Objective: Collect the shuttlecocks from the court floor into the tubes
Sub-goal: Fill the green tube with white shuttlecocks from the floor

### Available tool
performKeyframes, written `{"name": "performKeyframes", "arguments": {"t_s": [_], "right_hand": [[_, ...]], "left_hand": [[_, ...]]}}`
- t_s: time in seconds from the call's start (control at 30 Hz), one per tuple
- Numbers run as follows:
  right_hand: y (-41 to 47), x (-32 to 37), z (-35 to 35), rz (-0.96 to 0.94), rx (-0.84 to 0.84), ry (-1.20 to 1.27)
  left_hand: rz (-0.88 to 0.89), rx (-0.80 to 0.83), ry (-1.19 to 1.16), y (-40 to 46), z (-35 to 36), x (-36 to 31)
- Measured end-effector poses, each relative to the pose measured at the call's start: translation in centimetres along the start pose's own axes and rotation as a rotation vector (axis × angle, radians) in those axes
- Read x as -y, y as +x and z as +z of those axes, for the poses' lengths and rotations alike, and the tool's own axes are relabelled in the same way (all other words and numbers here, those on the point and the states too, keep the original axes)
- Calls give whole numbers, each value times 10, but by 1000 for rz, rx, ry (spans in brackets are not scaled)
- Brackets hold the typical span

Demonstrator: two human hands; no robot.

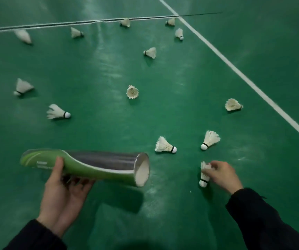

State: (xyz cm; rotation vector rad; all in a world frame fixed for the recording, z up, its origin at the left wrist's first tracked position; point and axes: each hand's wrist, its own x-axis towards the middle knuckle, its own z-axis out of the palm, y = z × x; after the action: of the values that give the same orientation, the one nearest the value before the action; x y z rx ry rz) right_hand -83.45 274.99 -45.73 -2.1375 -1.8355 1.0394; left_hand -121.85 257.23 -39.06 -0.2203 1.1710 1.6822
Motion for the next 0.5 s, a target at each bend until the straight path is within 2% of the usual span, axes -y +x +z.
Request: {"name": "performKeyframes", "arguments": {"t_s": [0.1, 0.17, 0.23, 0.33, 0.4, 0.5], "right_hand": [[-63, 28, -11, -111, -61, 777], [-105, 54, -18, -280, -60, 1014], [-130, 71, -13, -459, -12, 967], [-137, 75, 2, -722, 21, 474], [-135, 74, -3, -767, 115, 249], [-135, 70, -5, -725, 312, 158]], "left_hand": [[0, -67, -27, -7, 15, 18], [-8, -89, -12, -8, 23, 33], [-18, -83, 33, -10, 30, 47], [-24, -48, 117, -8, 36, 62], [-10, -25, 151, -8, 39, 68], [10, -11, 163, -9, 42, 70]]}}
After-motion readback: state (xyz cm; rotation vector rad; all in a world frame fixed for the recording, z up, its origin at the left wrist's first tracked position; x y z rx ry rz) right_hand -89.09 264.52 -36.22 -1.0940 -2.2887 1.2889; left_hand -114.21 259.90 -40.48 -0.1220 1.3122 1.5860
